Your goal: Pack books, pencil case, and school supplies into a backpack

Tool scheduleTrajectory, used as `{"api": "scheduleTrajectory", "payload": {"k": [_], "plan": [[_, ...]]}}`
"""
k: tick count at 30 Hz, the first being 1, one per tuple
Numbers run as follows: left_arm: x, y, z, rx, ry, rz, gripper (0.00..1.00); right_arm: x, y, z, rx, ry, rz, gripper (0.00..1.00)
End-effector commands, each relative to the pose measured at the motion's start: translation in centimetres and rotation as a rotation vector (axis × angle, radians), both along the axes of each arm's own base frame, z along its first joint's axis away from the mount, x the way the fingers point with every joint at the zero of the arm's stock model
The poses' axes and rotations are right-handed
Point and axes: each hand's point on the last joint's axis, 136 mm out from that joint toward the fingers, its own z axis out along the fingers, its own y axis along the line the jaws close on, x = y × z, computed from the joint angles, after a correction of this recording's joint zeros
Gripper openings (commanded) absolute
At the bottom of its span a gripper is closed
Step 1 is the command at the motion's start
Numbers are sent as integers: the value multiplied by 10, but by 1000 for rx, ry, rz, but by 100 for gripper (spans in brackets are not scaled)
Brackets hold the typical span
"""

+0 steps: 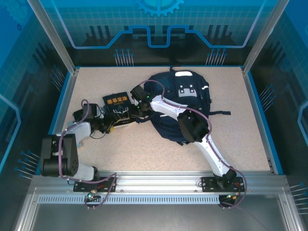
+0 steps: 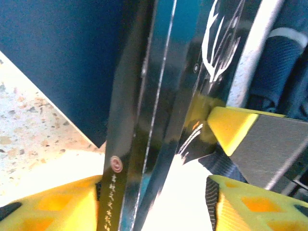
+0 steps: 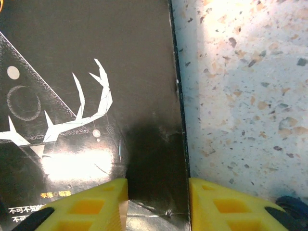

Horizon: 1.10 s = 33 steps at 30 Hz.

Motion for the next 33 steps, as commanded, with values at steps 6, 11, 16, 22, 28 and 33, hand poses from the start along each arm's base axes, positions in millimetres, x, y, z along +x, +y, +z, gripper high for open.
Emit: {"api": "scheduleTrajectory", "payload": {"k": [6, 11, 16, 22, 28, 33], "plan": [[27, -13, 51, -85, -228, -39, 32, -30, 0, -3, 12, 95, 50, 38], [25, -8, 62, -49, -274, -20, 17, -22, -10, 36, 56, 58, 39, 47], [22, -6, 81, -30, -307, -15, 11, -18, -29, 104, 158, -35, -1, 63], [20, -8, 130, -84, -403, 26, 9, -31, -62, 155, 363, -46, -108, 80], [23, -9, 204, -189, -556, 107, 9, -43, -82, 194, 640, -11, -226, 91], [28, -25, 255, -302, -658, 160, 9, -48, -85, 226, 817, 25, -277, 95]]}}
